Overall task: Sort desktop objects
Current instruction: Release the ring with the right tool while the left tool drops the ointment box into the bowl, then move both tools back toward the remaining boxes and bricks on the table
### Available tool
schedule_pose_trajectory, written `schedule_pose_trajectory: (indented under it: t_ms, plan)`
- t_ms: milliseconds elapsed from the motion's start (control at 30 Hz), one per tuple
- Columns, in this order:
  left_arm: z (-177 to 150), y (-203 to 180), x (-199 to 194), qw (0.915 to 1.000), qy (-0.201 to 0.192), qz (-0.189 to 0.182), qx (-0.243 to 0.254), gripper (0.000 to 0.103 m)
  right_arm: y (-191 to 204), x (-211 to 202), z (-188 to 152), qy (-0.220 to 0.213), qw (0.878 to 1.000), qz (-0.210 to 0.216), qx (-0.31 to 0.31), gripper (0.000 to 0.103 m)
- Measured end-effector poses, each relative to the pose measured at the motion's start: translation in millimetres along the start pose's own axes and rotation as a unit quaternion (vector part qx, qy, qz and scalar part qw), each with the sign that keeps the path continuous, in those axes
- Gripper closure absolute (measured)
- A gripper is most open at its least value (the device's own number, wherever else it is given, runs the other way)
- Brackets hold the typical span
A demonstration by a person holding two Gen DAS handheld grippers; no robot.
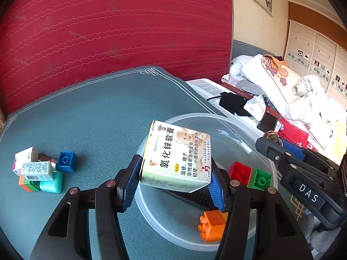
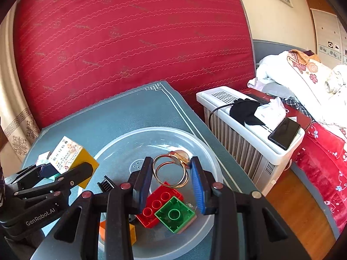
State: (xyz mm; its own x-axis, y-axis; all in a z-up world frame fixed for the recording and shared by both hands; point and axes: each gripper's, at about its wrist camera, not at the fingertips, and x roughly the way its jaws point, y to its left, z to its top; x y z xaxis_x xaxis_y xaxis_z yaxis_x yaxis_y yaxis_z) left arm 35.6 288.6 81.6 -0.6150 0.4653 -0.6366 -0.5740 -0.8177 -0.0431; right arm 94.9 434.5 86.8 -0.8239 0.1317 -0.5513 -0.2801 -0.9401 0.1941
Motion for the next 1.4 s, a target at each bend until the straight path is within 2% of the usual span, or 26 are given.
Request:
schedule_pose_trajectory:
  t_ms: [100, 133, 267, 633, 700, 800, 900, 1400]
  plan:
    - [3.0, -7.6, 6.3, 0.9996, 0.005, -0.026, 0.004, 0.041, -1.1, 2.3, 0.8, 0.003, 1.000, 0.006, -0.001, 0.064]
    - [3.6, -9.5, 9.5, 0.9993, 0.011, -0.035, 0.005, 0.035, -1.3, 2.9, 0.8, 0.004, 1.000, 0.007, 0.000, 0.064]
    - [2.8, -6.9, 11.3, 0.9990, 0.012, -0.041, -0.011, 0.034, -6.6, 5.0, 1.0, 0.007, 1.000, 0.002, 0.008, 0.053]
    - [-0.2, 18.8, 1.8, 0.9990, 0.001, -0.008, -0.044, 0.034, 1.6, 5.7, -2.9, 0.012, 1.000, 0.006, 0.001, 0.052]
    - [-1.6, 24.8, 0.4, 0.9987, 0.000, -0.003, -0.051, 0.033, 4.3, 5.1, -3.7, 0.013, 1.000, 0.008, -0.001, 0.049]
    - [-3.5, 34.0, -0.7, 0.9980, 0.000, 0.001, -0.062, 0.025, 8.9, 3.5, -4.4, 0.011, 1.000, 0.012, -0.002, 0.043]
    - [-5.6, 43.9, -1.9, 0.9974, 0.001, 0.005, -0.072, 0.024, 13.6, 1.7, -5.6, 0.011, 1.000, 0.017, -0.003, 0.039]
    - [-19.7, 96.1, -18.1, 0.9935, -0.005, 0.031, -0.109, 0.024, 44.5, 2.7, -5.7, 0.013, 0.999, 0.037, -0.010, 0.032]
